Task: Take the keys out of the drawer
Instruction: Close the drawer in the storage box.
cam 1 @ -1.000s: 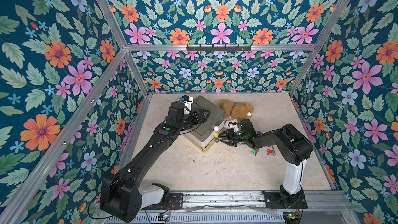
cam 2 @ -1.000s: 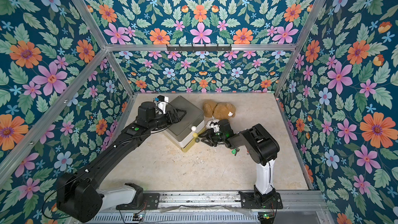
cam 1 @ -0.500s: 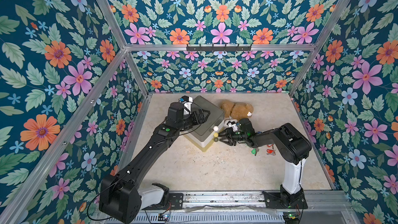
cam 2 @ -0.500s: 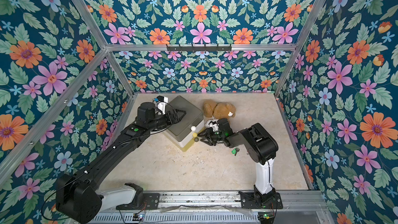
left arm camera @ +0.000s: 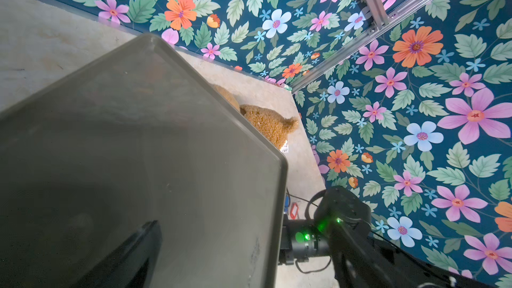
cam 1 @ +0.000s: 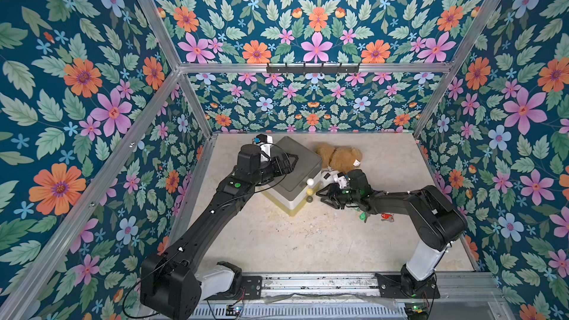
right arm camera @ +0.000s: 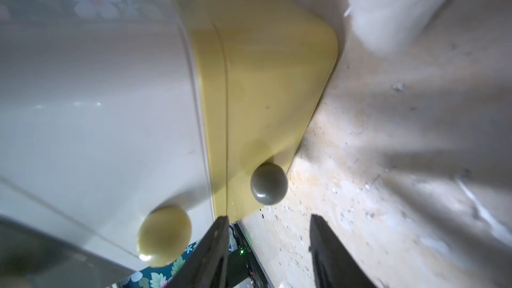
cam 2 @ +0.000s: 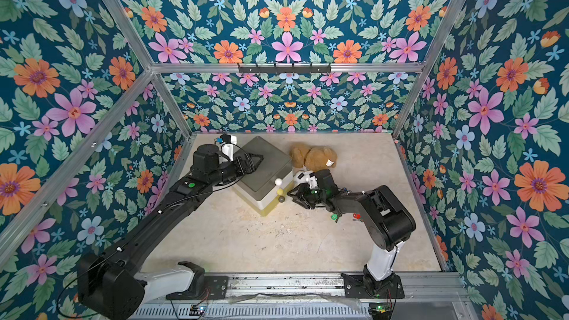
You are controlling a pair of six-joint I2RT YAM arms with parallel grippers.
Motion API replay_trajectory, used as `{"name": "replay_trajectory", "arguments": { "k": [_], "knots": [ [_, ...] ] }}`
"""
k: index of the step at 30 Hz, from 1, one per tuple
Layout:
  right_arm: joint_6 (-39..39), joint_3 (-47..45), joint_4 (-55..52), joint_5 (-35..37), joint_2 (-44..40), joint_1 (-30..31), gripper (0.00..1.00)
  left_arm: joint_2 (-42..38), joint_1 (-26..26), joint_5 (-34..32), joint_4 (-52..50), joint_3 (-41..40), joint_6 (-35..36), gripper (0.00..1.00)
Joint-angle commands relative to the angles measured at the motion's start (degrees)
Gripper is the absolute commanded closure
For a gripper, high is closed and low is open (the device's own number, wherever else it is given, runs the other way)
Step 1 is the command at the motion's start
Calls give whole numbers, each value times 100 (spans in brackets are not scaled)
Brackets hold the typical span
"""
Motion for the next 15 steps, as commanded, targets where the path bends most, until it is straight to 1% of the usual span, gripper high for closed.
{"name": "replay_trajectory", "arguments": {
  "k": [1, 5, 10, 12, 15],
  "knots": [
    [-436, -70, -712, 524, -455, -38, 49, -60, 8, -88, 2, 158, 211, 1],
    [-707, -209, -1296, 784, -1152, -129, 49, -255, 8, -218, 22, 174, 261, 1],
    [-1161, -321, -2137, 1262, -2079, -348, 48, -757, 13, -497, 110, -95, 330, 1],
    [-1338, -345, -2453, 1436, -2481, -557, 49, -1011, 8, -675, 132, -213, 401, 1],
    [-1712, -300, -2928, 1549, -3055, -1135, 48, -1367, 14, -1114, 106, -441, 485, 1]
  ]
}}
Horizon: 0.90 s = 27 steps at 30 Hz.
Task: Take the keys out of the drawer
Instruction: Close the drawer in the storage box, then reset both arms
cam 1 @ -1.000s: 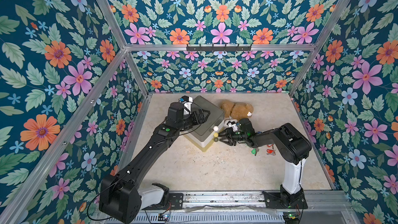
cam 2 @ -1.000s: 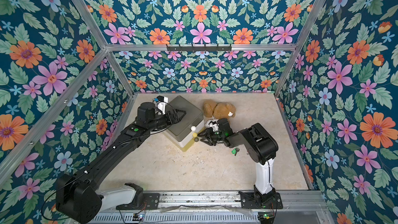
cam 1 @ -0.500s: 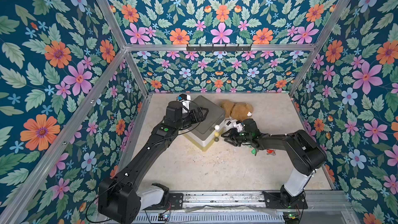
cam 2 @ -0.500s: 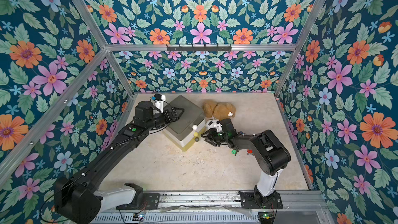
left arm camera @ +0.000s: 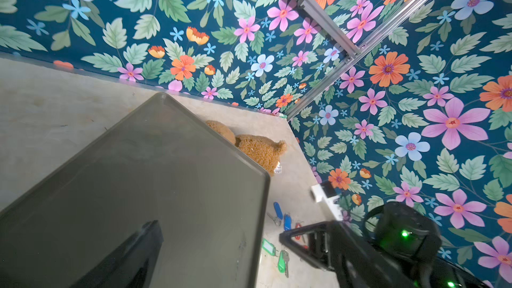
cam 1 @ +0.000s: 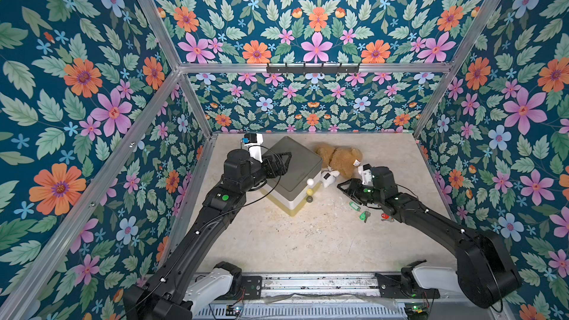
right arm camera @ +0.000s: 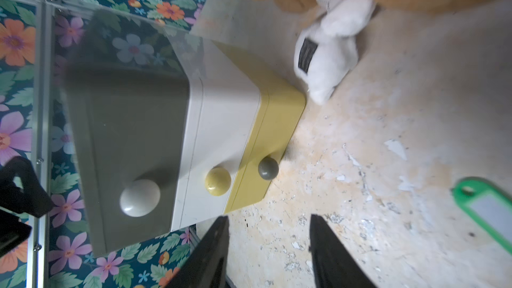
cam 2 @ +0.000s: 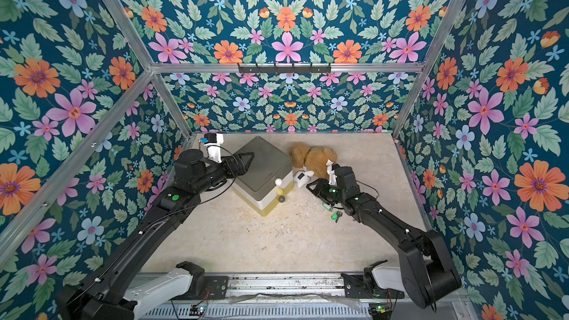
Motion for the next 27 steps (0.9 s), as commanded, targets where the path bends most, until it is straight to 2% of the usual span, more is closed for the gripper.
{"name": "replay_trajectory", "arguments": {
  "k": [1, 4, 6, 12, 17, 23, 27],
  "knots": [
    [-656, 42, -780, 348, -495, -560, 48, -305, 9, -577, 112, -203, 253, 0],
    [-1068, 3, -850, 394, -1033, -1282, 48, -617, 8, -857, 45, -493, 529, 1],
    [-1343, -49, -698, 611, -1357, -1551, 46, -806, 8, -1158, -59, -671, 615, 1],
    [-2116, -1011, 887, 1755, -2490, -1589, 40, -1518, 8, -1995, -105, -1415, 882, 1],
    [-2978, -2331, 2668, 2564, -3334, -1588, 27, -2139, 8, -2794, 54, -2164, 1209, 1],
    [-4181, -2747, 3297, 3151, -2823, -1591, 21, -2780, 7, -3434, 603, -3087, 1742, 1],
    [-4421, -2939, 3945, 3249, -2231, -1748, 21, -2871, 7, -3918, 682, -3321, 1979, 1]
  ]
}}
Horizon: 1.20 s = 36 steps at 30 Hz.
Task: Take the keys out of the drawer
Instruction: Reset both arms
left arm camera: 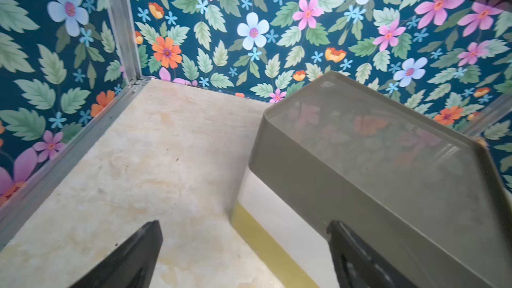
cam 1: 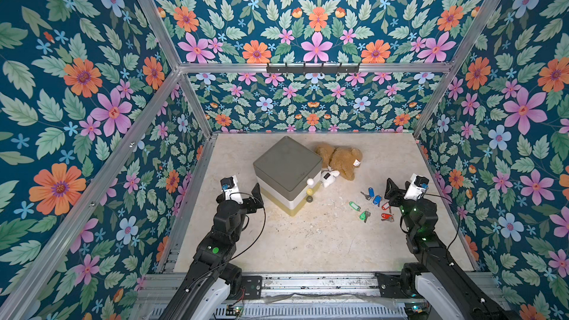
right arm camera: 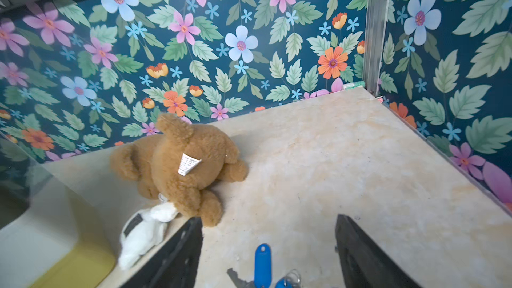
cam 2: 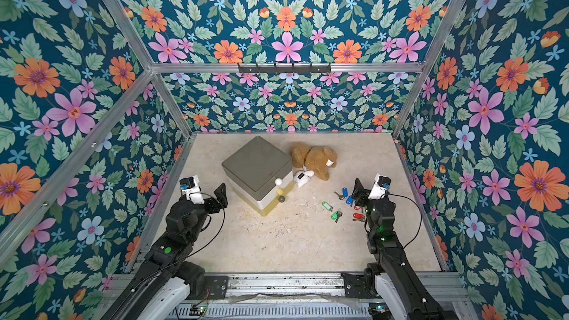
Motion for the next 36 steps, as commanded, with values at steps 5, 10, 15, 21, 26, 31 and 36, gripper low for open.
{"name": "replay_trajectory", "arguments": {
  "k": [5, 10, 15, 21, 26, 31, 36],
  "knots": [
    [-475, -247, 1820, 360, 1122, -294, 21, 45, 11, -938, 614, -318, 665, 1],
    [-397, -341, 2700, 375, 1927, -406, 20, 203, 19, -1145, 1272, -689, 906, 1],
    [-258, -426, 3311, 317, 2293, -555, 20, 417, 30, -1291, 2153, -1101, 1388, 1],
    [-174, -620, 4139, 384, 2866, -602, 19, 1105, 324, -952, 3132, -1361, 1717, 1],
    [-180, -712, 4534, 335, 3158, -603, 19, 1925, 824, -508, 4223, -1570, 1709, 1],
    [-190, -703, 4673, 319, 3329, -602, 19, 3073, 1444, 3, 5195, -1564, 1763, 1],
    [-262, -679, 4812, 193, 3564, -601, 19, 4286, 2067, 444, 6156, -1399, 1642, 1]
  ]
}}
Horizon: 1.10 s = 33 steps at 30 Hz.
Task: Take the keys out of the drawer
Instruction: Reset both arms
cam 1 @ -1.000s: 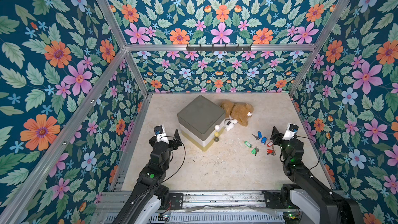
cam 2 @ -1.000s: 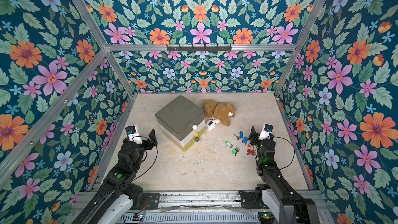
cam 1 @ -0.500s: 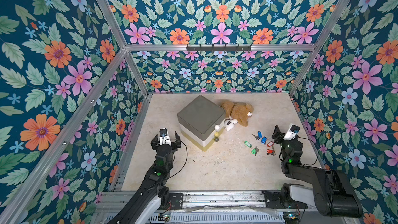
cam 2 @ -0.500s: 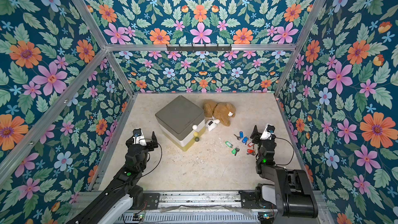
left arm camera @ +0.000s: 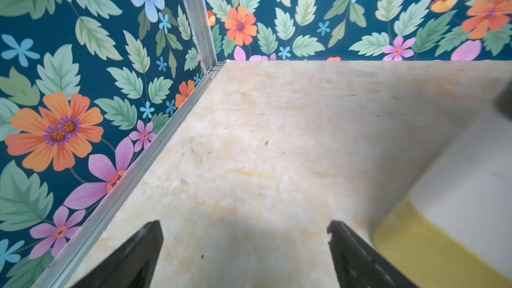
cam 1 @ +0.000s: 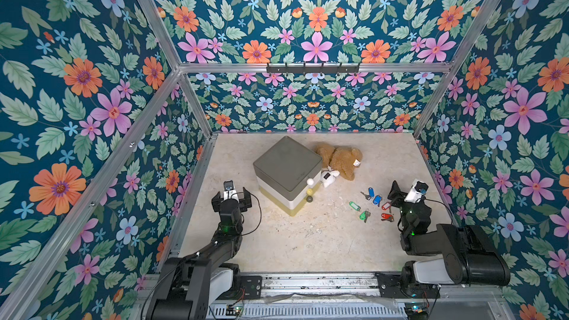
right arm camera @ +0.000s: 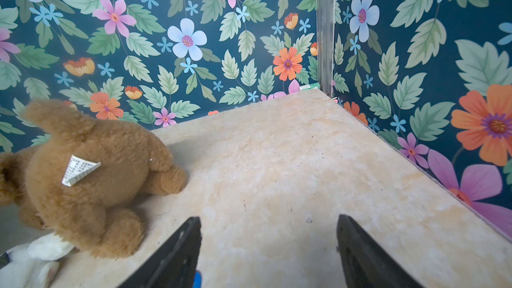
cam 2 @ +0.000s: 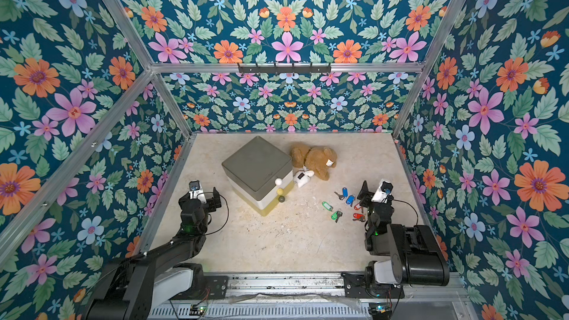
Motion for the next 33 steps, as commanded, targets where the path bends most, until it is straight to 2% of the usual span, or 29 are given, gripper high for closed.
{"name": "replay_trajectory", "arguments": {
  "k": [1, 4, 8, 11, 13, 16, 19, 23, 25, 27, 33],
  "knots": [
    [-70, 55, 318, -117, 54, 1, 19, 549, 203, 463, 1080, 213, -6, 1],
    [-100, 101, 230, -198, 53, 3, 19, 1014, 314, 935, 1241, 510, 159, 1],
    [-165, 189, 69, -368, 71, 1, 19, 1356, 393, 1130, 457, 1107, 109, 1],
    [-167, 275, -59, -400, 88, 1, 18, 1445, 440, 1216, 393, 1203, 42, 1],
    [-158, 345, -152, -375, 106, 5, 17, 1460, 436, 1454, 958, 953, -41, 1],
    [-149, 350, -176, -373, 115, 1, 13, 1921, 438, 1837, 2461, 371, 93, 1],
    [-149, 357, -185, -373, 106, 0, 13, 2205, 440, 1708, 2863, 310, 61, 1],
    [-149, 355, -181, -373, 115, 1, 9, 2224, 440, 1478, 2629, 456, -37, 1],
    [-149, 365, -187, -369, 115, -6, 1, 2215, 436, 1268, 2374, 580, -122, 1],
    [-124, 385, -229, -314, 123, -8, 1, 2237, 440, 968, 1970, 815, -234, 1],
    [-79, 425, -287, -197, 123, -8, 1, 2241, 439, 961, 1956, 823, -232, 1]
  ]
}}
